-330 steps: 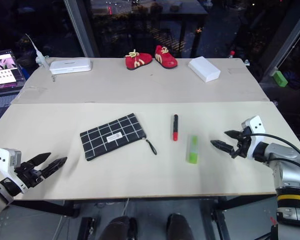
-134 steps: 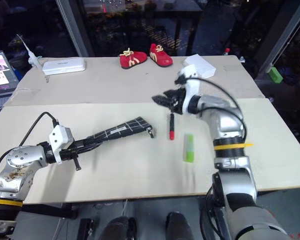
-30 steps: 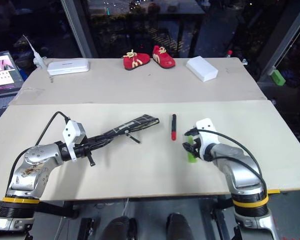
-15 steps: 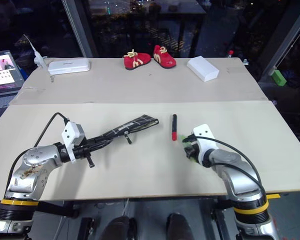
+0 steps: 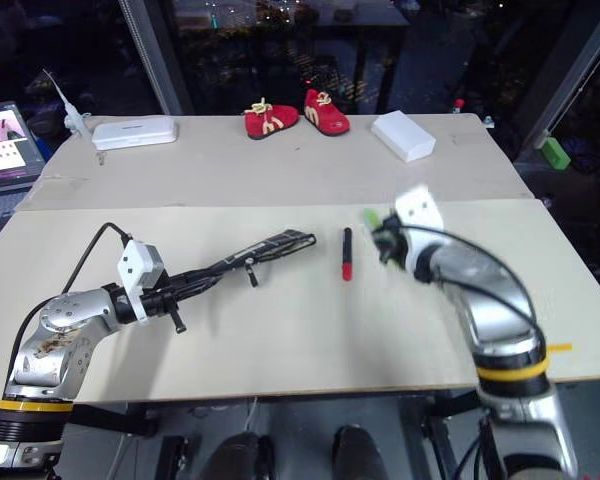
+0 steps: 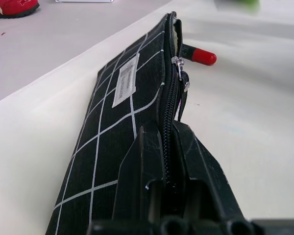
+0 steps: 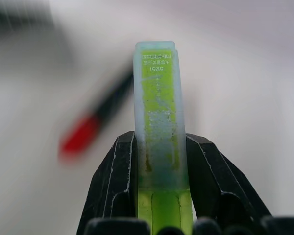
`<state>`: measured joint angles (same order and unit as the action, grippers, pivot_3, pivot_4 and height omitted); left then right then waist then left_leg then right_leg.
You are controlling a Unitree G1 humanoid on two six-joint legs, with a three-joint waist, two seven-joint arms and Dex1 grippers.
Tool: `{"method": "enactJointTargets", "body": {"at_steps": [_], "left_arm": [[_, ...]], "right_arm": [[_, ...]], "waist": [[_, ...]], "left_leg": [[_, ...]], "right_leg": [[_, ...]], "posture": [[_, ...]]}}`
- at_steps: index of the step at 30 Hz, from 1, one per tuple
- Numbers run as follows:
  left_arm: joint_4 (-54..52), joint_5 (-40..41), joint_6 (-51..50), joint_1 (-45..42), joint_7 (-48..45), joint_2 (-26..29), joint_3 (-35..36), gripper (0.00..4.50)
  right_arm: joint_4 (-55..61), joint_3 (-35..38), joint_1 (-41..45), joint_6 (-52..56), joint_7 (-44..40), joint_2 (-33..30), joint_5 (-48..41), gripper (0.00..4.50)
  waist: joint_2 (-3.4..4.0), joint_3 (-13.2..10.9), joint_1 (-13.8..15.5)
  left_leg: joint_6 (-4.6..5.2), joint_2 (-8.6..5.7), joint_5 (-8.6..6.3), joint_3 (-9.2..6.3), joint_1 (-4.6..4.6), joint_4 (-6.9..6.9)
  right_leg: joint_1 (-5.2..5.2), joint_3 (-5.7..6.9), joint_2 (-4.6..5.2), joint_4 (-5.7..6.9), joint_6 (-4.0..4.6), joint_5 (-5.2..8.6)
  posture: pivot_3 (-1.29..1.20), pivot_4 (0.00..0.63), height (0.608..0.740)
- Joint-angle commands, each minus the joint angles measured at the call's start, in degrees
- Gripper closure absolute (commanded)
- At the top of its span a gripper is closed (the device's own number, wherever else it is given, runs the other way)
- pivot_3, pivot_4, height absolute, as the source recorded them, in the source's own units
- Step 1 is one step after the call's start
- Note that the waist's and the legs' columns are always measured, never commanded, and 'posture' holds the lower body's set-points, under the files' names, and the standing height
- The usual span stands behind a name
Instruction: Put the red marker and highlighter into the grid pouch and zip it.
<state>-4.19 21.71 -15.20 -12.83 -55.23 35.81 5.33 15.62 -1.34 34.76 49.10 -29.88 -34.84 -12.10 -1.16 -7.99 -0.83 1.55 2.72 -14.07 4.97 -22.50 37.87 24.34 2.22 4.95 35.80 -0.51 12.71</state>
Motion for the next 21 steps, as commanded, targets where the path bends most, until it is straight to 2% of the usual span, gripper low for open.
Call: {"method": "enactJointTargets", "body": {"at_steps": [1, 9, 21], "left_arm": [[-1.74, 1.04, 0.21, -0.37, -0.08, 0.60, 0.99, 4.50], [-1.32, 1.14, 0.29, -0.83, -0.12, 0.26, 0.69, 4.50], [-1.16, 1.27, 0.41, -1.11, -0.38, 0.14, 0.33, 4.50]], "right_arm": [[3.00, -4.97, 0.23, -7.13, -7.91, -2.35, -0.47, 3.48], [-0.97, -15.69, 1.62, -19.18, -13.70, -4.83, 8.15, 3.48], [-4.09, -19.23, 2.71, -22.79, -16.71, -3.00, 14.03, 3.48]], "waist": [[-0.02, 0.01, 0.08], [-0.03, 0.00, 0.17], [-0.03, 0.00, 0.15]], "left_leg": [[0.00, 0.06, -0.01, -0.02, -0.02, 0.00], [0.01, -0.06, 0.00, -0.01, -0.14, 0.07], [0.00, -0.03, 0.00, 0.00, -0.12, 0.08]], "right_leg": [[0.00, 0.01, -0.06, -0.03, 0.00, 0.00], [0.02, -0.04, 0.07, -0.04, 0.01, -0.01], [0.03, -0.02, 0.03, -0.01, 0.02, -0.01]], "posture": [[0.00, 0.150, 0.740], [0.00, 0.150, 0.740], [0.00, 0.150, 0.740]]}}
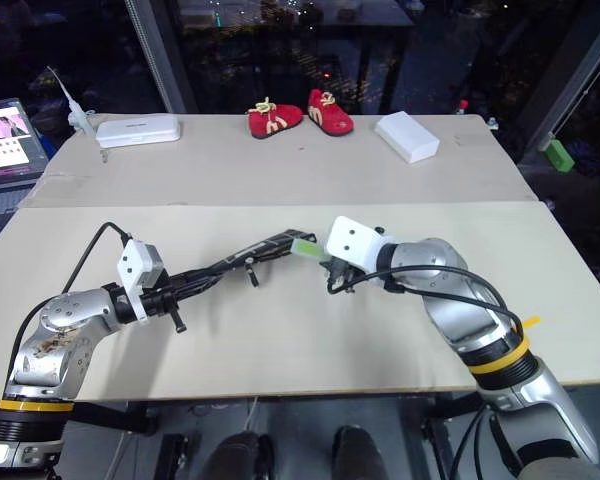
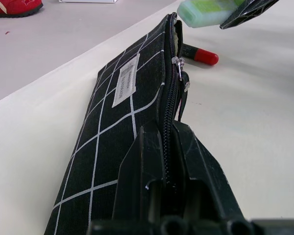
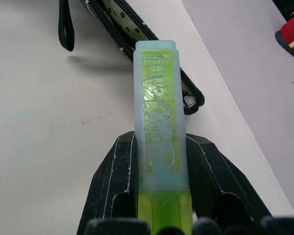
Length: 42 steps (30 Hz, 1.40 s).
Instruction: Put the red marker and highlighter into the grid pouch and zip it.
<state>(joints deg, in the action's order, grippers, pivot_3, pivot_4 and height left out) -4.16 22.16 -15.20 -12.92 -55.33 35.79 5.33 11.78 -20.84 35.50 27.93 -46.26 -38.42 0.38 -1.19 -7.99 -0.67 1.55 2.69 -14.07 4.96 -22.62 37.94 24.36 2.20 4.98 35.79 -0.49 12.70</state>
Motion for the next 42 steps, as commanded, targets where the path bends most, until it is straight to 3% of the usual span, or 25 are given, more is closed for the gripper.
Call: {"method": "enactJointTargets", "body": {"at_steps": [1, 12, 26, 42], "left_arm": [[-1.17, 0.77, 0.51, -1.07, -0.41, 0.15, 0.17, 4.50], [-0.90, 1.43, 0.03, -1.71, -0.96, 0.12, 0.19, 4.50], [-0.83, 1.44, -0.08, -1.53, -2.01, 1.34, 0.63, 4.50], [0.06, 1.81, -0.30, -2.91, -3.36, 0.97, -0.15, 4.50]], "right_arm": [[-1.11, 0.06, 2.54, -1.73, -0.28, 0.97, 2.01, 3.48], [-5.66, -1.39, 6.68, -2.17, -1.12, 5.54, 5.08, 3.48], [-12.61, -12.39, 11.06, -11.96, -1.02, 9.87, 19.25, 3.48], [-16.56, -8.11, 11.95, -22.57, 0.33, 20.07, 16.97, 3.48]], "waist": [[0.00, 0.00, -0.03], [0.00, 0.00, -0.07], [0.01, 0.00, -0.18], [0.01, 0.00, -0.06]], "left_leg": [[0.00, 0.00, 0.00, 0.00, 0.00, 0.00], [-0.01, 0.01, 0.00, 0.03, 0.00, 0.00], [-0.02, 0.03, 0.01, 0.05, 0.00, 0.00], [-0.06, 0.03, 0.04, 0.10, 0.00, 0.00]], "right_leg": [[0.01, 0.00, 0.00, 0.01, 0.00, 0.00], [0.02, -0.01, -0.02, 0.03, 0.01, 0.00], [0.05, 0.01, -0.05, 0.08, 0.01, -0.01], [0.02, 0.03, -0.05, 0.08, 0.02, -0.01]], "posture": [[0.00, 0.150, 0.740], [0.00, 0.150, 0.740], [0.00, 0.150, 0.740], [0.00, 0.150, 0.740]]}}
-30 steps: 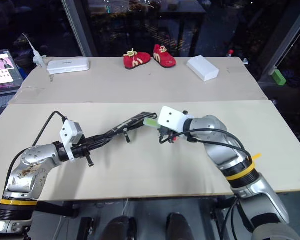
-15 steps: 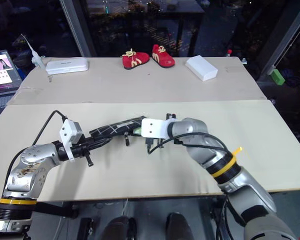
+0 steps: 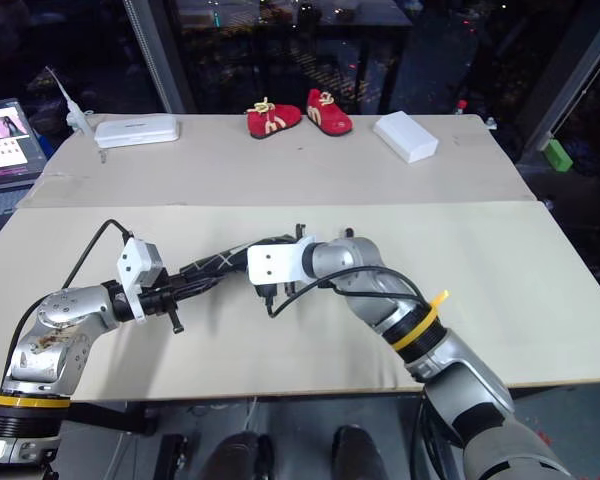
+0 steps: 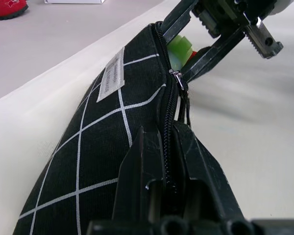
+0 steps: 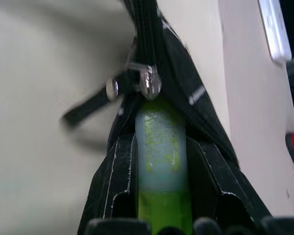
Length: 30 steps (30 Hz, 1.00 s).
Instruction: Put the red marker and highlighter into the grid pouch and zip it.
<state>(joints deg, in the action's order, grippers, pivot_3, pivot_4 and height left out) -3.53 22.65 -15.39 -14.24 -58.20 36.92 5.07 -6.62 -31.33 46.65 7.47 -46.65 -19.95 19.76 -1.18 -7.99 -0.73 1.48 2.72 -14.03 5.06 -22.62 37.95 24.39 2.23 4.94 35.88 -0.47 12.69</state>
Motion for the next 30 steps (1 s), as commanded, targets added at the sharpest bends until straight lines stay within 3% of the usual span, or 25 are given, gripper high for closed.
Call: {"method": "enactJointTargets", "body": {"at_steps": [1, 2, 4, 9, 14, 18, 23, 30], "left_arm": [[-0.51, 1.30, -0.08, -1.63, -0.54, -0.18, 0.08, 4.50], [-0.50, 1.29, -0.08, -1.67, -0.56, -0.22, 0.04, 4.50], [-0.45, 1.30, -0.09, -1.76, -0.66, -0.28, -0.03, 4.50], [-0.27, 1.31, -0.14, -2.05, -0.68, -0.46, -0.22, 4.50], [-0.56, 1.42, -0.22, -1.64, -0.50, -0.57, -0.24, 4.50], [-0.62, 1.46, -0.06, -1.12, -0.16, -0.65, 0.05, 4.50], [-1.23, 1.57, -0.02, -0.26, 0.33, -0.87, 0.21, 4.50], [-2.34, 1.67, 0.01, 1.05, 0.95, -1.13, 0.36, 4.50]], "right_arm": [[1.54, 2.82, 0.69, -1.48, 0.65, 1.32, -2.13, 3.48], [1.34, 3.16, 0.62, -1.12, 0.61, 1.10, -1.95, 3.48], [1.72, 4.89, 0.38, 0.99, -0.89, 0.87, -3.89, 2.48], [0.70, 8.41, 0.59, 3.08, -0.40, 0.39, -5.41, 0.96], [3.48, 11.92, -2.17, 4.02, -3.72, -3.36, -9.24, 0.96], [11.10, 20.40, -7.52, 12.05, -14.04, -8.26, -24.60, 0.96], [11.82, 26.63, -8.66, 19.61, -14.01, -12.88, -30.14, 0.96], [4.03, 27.58, -5.41, 38.75, 4.60, -6.95, -26.26, 0.96]], "waist": [[0.00, 0.00, 0.01], [0.00, 0.00, -0.01], [0.00, 0.00, -0.04], [0.00, 0.00, -0.08], [0.00, 0.00, -0.02], [0.00, 0.00, 0.32], [0.00, 0.00, 0.03], [-0.01, 0.00, -0.29]], "left_leg": [[0.00, 0.00, 0.00, -0.01, 0.00, 0.00], [0.00, 0.00, 0.00, -0.01, 0.00, 0.00], [0.00, 0.00, 0.00, 0.00, 0.00, 0.00], [0.00, 0.01, 0.00, 0.01, 0.00, 0.00], [0.00, 0.01, 0.00, 0.01, 0.00, 0.00], [0.00, -0.01, 0.00, 0.00, -0.04, 0.00], [0.03, -0.01, -0.01, -0.08, 0.06, 0.00], [0.00, 0.09, -0.01, 0.00, 0.29, -0.01]], "right_leg": [[0.00, 0.00, 0.00, 0.00, 0.00, 0.00], [0.00, 0.00, 0.00, 0.01, 0.00, 0.00], [0.00, 0.00, 0.00, 0.01, 0.00, 0.00], [0.01, 0.00, 0.00, 0.02, 0.00, 0.00], [0.00, 0.00, 0.00, 0.01, 0.00, 0.00], [-0.02, 0.02, 0.02, -0.04, 0.00, 0.00], [-0.07, -0.03, 0.04, -0.01, 0.02, -0.01], [-0.10, -0.18, -0.09, 0.15, 0.08, -0.01]], "posture": [[0.00, 0.150, 0.740], [0.00, 0.150, 0.740], [0.00, 0.150, 0.740], [0.00, 0.150, 0.740], [0.00, 0.150, 0.740], [0.00, 0.150, 0.740], [0.00, 0.150, 0.740], [0.00, 0.150, 0.740]]}}
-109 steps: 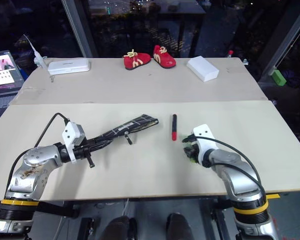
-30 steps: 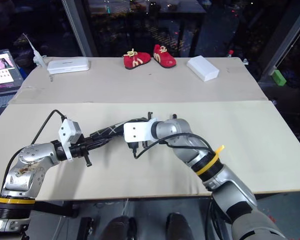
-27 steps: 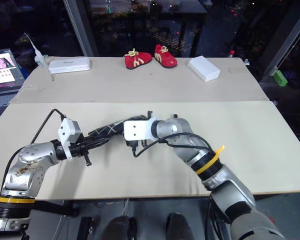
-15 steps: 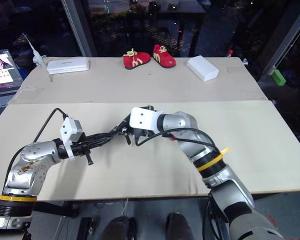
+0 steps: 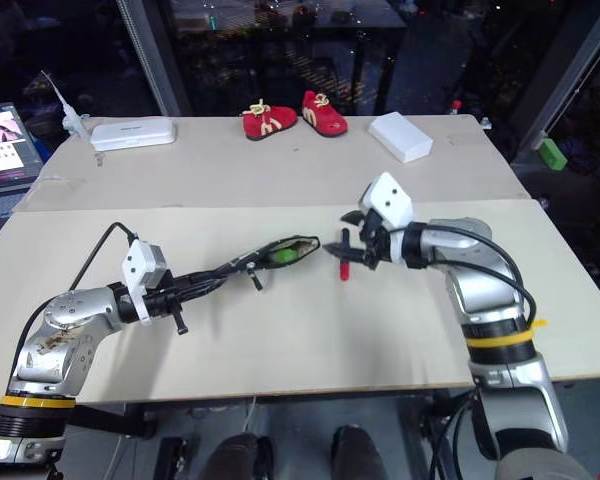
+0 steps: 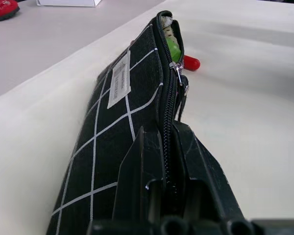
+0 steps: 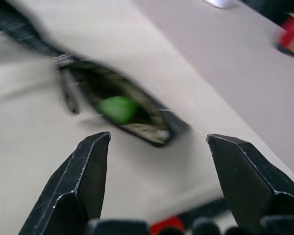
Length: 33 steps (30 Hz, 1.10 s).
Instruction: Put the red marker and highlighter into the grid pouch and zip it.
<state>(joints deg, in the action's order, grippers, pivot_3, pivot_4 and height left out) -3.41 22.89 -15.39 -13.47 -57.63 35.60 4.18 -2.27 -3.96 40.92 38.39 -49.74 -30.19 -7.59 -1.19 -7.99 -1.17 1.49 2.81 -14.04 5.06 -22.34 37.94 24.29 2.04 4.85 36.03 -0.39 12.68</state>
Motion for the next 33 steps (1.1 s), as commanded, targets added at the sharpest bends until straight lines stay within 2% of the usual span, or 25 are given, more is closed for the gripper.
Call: {"method": "enactJointTargets", "body": {"at_steps": [1, 8, 19, 26, 31, 33], "left_arm": [[-2.67, 1.46, -0.07, 0.37, 0.49, 0.16, 1.31, 4.50], [-3.39, 1.61, -0.14, 1.12, 1.06, 0.22, 1.54, 4.50], [-3.47, 1.64, -0.17, 1.03, 1.28, -0.19, 1.17, 4.50], [-4.22, 1.79, -0.33, 1.40, 1.69, -0.38, 1.12, 4.50], [-4.85, 2.05, -0.51, 1.68, 2.10, -0.36, 1.09, 4.50], [-5.03, 2.21, -0.55, 1.77, 2.27, -0.35, 1.05, 4.50]], "right_arm": [[0.46, -0.08, -0.29, 9.49, 9.13, 4.52, 0.92, 0.96], [1.41, -1.80, -2.37, 14.05, 17.03, 8.81, 2.66, 0.96], [-2.05, -2.00, -1.92, 10.66, 18.21, 7.61, 2.84, 0.96], [-7.22, 0.97, -3.50, 12.51, 22.62, 11.91, 1.34, 0.96], [-9.39, 0.78, -4.45, 11.30, 25.49, 12.77, 2.64, 0.96], [-9.68, 0.69, -4.70, 10.87, 26.07, 12.63, 2.89, 1.47]], "waist": [[0.00, 0.00, 0.23], [0.01, 0.00, 0.38], [0.00, 0.00, 0.37], [0.00, 0.00, 0.25], [0.00, 0.01, 0.23], [0.00, 0.01, 0.24]], "left_leg": [[-0.01, 0.01, 0.00, 0.00, -0.03, 0.00], [0.00, -0.08, 0.01, -0.02, -0.36, -0.02], [0.01, -0.09, 0.00, -0.06, -0.35, -0.02], [0.01, -0.08, 0.00, -0.06, -0.34, -0.02], [0.00, -0.07, 0.00, -0.07, -0.21, -0.02], [0.00, -0.07, 0.00, -0.06, -0.08, -0.02]], "right_leg": [[0.02, 0.03, 0.00, -0.03, 0.01, 0.01], [0.19, 0.06, 0.13, -0.15, -0.02, -0.01], [0.17, 0.11, 0.08, -0.17, -0.05, -0.02], [0.16, 0.10, 0.07, -0.17, -0.05, -0.02], [0.04, 0.08, 0.07, -0.17, -0.05, -0.02], [-0.07, 0.06, 0.07, -0.15, -0.05, -0.02]], "posture": [[0.00, 0.150, 0.740], [0.00, 0.150, 0.740], [0.00, 0.150, 0.740], [0.00, 0.150, 0.740], [0.00, 0.150, 0.740], [0.00, 0.150, 0.740]]}}
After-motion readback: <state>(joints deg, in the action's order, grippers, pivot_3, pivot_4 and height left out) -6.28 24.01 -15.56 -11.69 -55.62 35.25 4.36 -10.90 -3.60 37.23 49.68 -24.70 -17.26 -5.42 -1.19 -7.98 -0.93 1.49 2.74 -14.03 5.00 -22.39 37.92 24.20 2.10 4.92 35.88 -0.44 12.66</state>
